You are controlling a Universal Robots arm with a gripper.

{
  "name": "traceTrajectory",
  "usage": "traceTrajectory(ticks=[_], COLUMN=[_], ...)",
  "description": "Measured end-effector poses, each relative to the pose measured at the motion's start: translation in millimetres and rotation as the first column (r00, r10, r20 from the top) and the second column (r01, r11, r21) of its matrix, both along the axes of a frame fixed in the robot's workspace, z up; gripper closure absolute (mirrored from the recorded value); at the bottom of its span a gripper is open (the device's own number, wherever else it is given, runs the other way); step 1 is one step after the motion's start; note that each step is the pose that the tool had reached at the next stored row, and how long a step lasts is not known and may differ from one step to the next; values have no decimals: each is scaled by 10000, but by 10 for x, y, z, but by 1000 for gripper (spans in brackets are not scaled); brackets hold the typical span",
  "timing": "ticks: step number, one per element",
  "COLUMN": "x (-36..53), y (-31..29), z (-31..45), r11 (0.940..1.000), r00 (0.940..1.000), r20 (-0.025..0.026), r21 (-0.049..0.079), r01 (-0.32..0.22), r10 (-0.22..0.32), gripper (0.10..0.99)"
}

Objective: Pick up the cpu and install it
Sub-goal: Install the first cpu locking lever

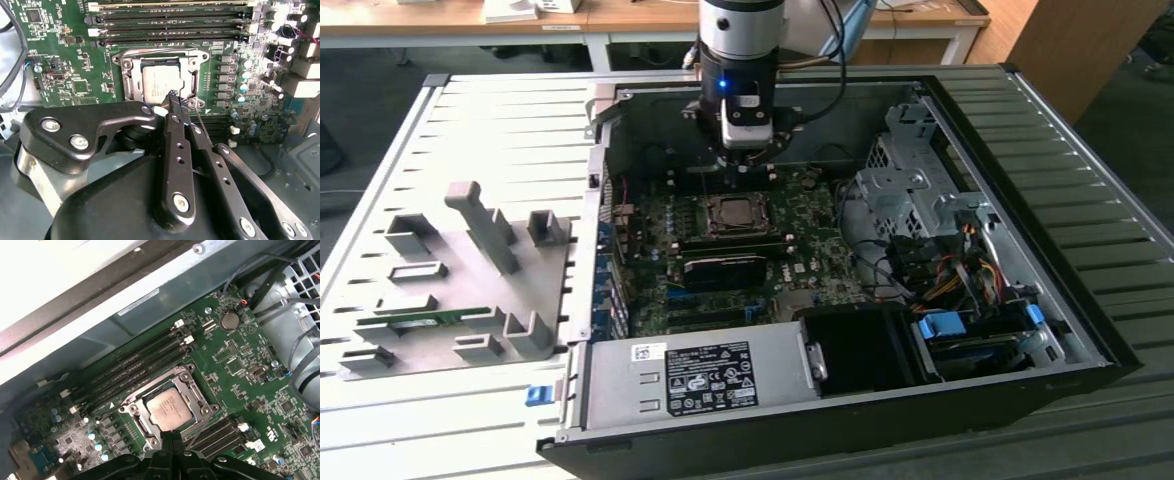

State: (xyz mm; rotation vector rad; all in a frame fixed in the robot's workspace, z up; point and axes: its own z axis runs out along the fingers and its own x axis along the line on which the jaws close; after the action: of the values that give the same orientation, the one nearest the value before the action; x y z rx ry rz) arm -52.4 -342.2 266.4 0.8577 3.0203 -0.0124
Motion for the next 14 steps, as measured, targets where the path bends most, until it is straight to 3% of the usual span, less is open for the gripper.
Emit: traceTrajectory(ticks=[14], x=[0], y=[0], z=[-1], r11=[9953], r00=[9953], r20=[-1], r21=[-21], r01=[-969], r10=[969], gripper=[965])
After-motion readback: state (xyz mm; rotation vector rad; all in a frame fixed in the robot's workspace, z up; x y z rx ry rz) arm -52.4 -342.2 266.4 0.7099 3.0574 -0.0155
